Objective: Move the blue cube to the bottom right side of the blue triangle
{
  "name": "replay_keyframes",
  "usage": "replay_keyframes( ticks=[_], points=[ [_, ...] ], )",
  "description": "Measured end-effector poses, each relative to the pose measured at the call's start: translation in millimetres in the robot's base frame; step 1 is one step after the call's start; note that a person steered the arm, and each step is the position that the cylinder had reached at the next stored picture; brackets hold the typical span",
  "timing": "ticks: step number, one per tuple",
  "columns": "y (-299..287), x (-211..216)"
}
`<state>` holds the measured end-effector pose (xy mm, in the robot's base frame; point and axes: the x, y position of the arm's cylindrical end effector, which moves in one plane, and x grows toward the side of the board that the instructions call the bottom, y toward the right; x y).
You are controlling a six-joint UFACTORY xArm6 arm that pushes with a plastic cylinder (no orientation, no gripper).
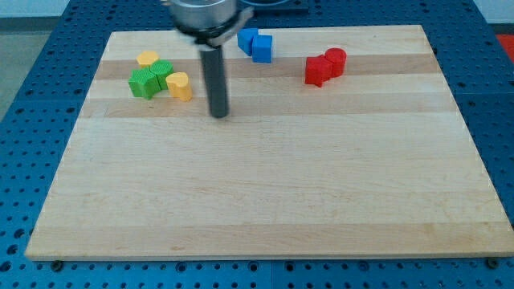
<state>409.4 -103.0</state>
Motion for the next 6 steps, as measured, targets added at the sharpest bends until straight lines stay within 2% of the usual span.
replay_keyframes(
  ticks=[1, 2, 3, 6],
  points=[
    [-84, 20],
    [-180, 17],
    [-202, 3],
    [-190, -128]
  ],
)
